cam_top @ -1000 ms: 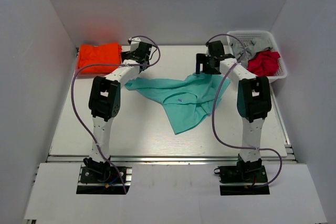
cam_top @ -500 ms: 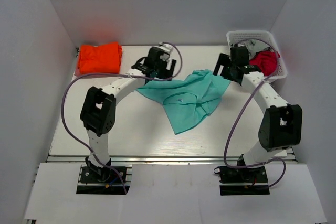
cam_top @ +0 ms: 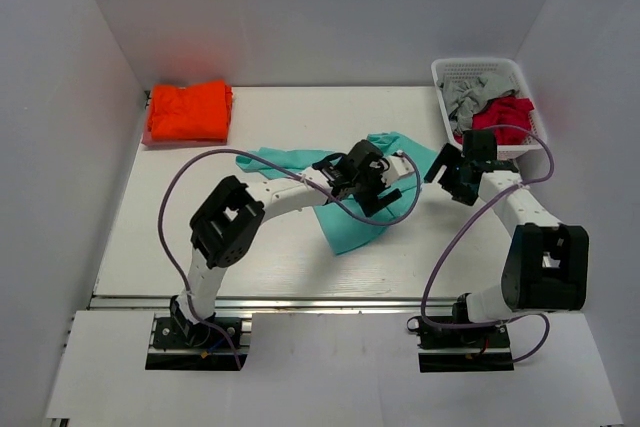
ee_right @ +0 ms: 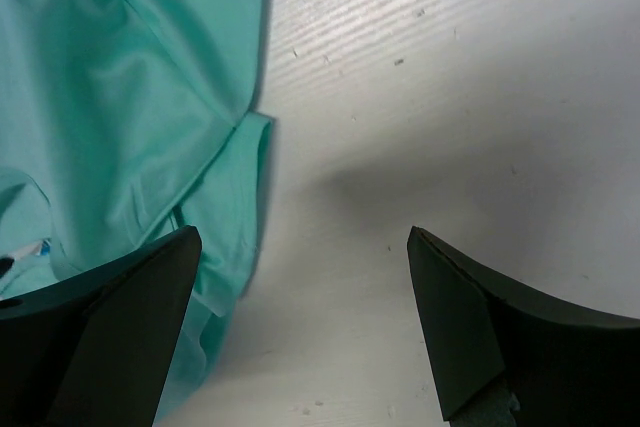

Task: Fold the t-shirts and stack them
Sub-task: Flatten out the tshirt

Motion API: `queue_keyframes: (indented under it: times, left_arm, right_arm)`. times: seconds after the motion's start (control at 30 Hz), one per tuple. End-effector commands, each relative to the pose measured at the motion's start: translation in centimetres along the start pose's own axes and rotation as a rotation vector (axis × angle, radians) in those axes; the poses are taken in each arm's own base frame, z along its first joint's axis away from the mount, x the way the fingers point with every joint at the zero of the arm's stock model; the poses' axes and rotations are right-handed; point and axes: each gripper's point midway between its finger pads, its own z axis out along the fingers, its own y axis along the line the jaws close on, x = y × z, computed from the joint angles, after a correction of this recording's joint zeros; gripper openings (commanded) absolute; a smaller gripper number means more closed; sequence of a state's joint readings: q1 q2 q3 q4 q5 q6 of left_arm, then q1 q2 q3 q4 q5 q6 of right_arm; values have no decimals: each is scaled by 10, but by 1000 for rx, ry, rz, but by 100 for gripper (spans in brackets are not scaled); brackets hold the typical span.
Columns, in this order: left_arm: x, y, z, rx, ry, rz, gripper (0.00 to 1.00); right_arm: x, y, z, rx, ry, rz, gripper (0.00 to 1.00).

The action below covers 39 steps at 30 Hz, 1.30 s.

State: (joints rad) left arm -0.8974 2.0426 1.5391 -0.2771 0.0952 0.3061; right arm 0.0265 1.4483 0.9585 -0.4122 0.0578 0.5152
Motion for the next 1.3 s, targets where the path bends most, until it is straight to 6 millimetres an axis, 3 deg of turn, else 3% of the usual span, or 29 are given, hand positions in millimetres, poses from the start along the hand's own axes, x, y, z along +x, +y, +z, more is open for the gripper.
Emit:
queue_keyframes:
  times: [0.0,0.07,0.17,0.43,0.6,0.63,0.73,0.77,0.8,0.83,1.03,1.07,1.1,1.17,1.2,1.27]
  left_arm:
    - [-9,29,8,-103,-10,52,90]
    - [-2,38,19,-152,17,50,88]
    - [-8,44,22,-185,-7,50,85]
    - [-40,46,21,-185,-122,-8,78]
    - [-46,53,22,-215,-142,-9,75]
    - [-46,53,22,-215,-142,-9,69]
    - [-48,56,27,-226,-140,-21,37]
    - [-52,57,27,-231,-155,-21,17]
    - [-53,61,26,-255,-161,-35,6]
    - [-55,62,26,-265,-169,-54,0]
    - [-93,88,-16,-377,-307,-162,0]
    - [-97,87,-21,-373,-326,-206,0]
    - [-93,92,-21,-378,-317,-233,0]
    - [-100,104,-37,-442,-332,-262,0]
    - [-101,107,-40,-462,-329,-266,0]
    - [-107,110,-44,-469,-337,-288,0]
  right_arm:
    - [2,4,-9,-57,-21,9,90]
    - [4,1,-14,-62,-31,5,90]
    - [7,0,-17,-70,-40,-4,90]
    - [24,1,-18,-113,1,-39,90]
    - [29,0,-17,-119,15,-54,90]
    - [29,0,-16,-120,17,-51,90]
    - [30,1,-15,-127,23,-51,90]
    - [31,3,-14,-138,25,-53,90]
    - [32,3,-14,-139,29,-50,90]
    - [33,3,-14,-140,31,-52,88]
    - [36,3,1,-139,50,-43,76]
    - [32,7,6,-155,41,-42,70]
    - [36,11,9,-176,62,-39,69]
    - [28,21,12,-203,45,-47,69]
    - [34,16,22,-175,76,-41,69]
    - [27,24,27,-185,69,-38,68]
